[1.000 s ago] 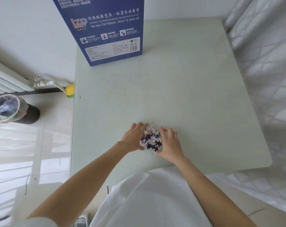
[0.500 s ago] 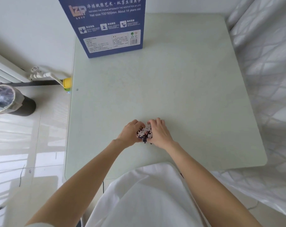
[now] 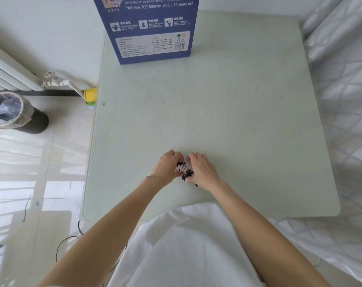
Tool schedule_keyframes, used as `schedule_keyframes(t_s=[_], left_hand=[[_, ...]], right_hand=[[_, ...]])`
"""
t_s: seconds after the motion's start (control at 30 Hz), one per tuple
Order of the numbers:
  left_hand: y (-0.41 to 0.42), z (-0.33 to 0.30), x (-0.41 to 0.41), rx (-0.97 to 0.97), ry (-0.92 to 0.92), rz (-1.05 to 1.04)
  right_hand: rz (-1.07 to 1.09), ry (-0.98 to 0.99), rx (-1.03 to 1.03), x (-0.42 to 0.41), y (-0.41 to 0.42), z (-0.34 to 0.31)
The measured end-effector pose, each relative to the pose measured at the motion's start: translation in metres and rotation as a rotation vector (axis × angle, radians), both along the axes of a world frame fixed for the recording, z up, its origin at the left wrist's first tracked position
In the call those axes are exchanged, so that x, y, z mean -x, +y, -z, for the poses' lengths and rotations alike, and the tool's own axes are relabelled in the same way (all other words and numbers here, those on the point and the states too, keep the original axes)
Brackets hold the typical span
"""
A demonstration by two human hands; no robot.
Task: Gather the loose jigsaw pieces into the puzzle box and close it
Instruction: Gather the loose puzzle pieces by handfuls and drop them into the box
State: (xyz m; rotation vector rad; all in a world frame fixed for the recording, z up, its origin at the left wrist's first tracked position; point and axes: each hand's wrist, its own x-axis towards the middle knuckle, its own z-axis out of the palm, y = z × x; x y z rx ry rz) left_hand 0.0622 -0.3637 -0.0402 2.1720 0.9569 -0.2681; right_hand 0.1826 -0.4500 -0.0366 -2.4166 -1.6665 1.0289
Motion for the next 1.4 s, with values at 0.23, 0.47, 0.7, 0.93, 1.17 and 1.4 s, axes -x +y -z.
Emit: schedule_keyframes(t_s=[0.23, 0.47, 0.7, 0.93, 1.17, 1.4], left_hand=[[-0.001, 0.0, 0.002, 0.042, -0.019, 0.059], [-0.005, -0.001, 0.005, -0.016, -0.074, 0.023], [-0.004, -0.002, 0.011, 0.09, -0.135, -0.093], [0.001, -0.009, 0.024, 0.137, -0.169, -0.207], [-0.015, -0.008, 0.004, 0.097, -0.056, -0.032], [-0.012, -0.006, -0.008, -0.038, 0.024, 0.19]], right_hand=[[0.004, -0.026, 0.017, 0.002, 0.0, 0.0], [0.039, 0.013, -0.03, 0.002, 0.004, -0.004], [0.078, 0.114, -0.079, -0.006, 0.007, -0.006], [0.311, 0.14, -0.183, -0.023, -0.006, -0.011], [0.491, 0.255, -0.249, -0.002, -0.044, -0.003], [0.448, 0.156, -0.23, 0.007, -0.057, 0.003]])
